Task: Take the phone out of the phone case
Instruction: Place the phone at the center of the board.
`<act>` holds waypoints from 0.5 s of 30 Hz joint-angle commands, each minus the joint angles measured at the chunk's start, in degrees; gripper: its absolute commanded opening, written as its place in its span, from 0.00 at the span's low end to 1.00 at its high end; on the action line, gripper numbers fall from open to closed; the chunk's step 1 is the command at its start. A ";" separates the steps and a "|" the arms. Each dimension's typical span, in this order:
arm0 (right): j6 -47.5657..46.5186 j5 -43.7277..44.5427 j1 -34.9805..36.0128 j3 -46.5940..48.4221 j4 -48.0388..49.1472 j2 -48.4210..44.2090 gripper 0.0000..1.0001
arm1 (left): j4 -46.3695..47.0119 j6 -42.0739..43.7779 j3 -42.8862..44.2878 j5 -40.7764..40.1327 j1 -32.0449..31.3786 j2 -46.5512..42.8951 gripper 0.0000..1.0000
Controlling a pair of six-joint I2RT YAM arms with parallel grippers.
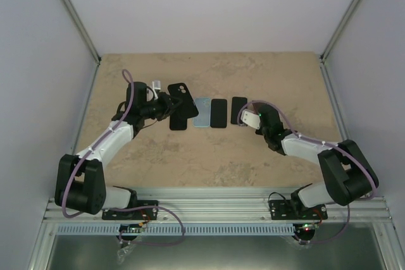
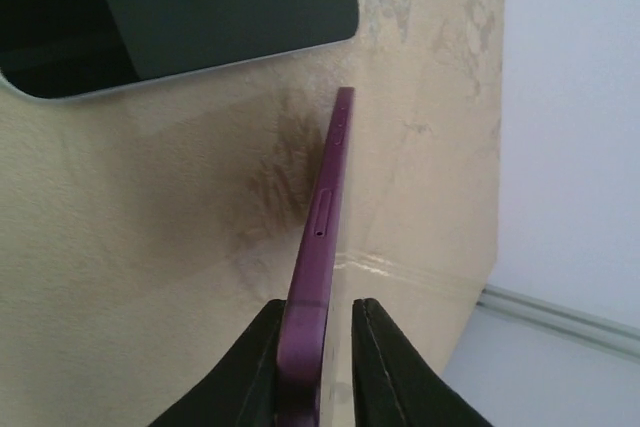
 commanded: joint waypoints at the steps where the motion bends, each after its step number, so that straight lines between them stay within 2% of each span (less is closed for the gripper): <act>1: 2.42 0.60 1.36 -1.41 2.79 0.52 0.20 | -0.12 0.14 2.01 0.83 0.60 0.39 0.00; 15: 4.51 0.75 3.32 -5.07 4.27 2.28 0.37 | -0.29 0.12 2.36 1.30 0.78 0.86 0.00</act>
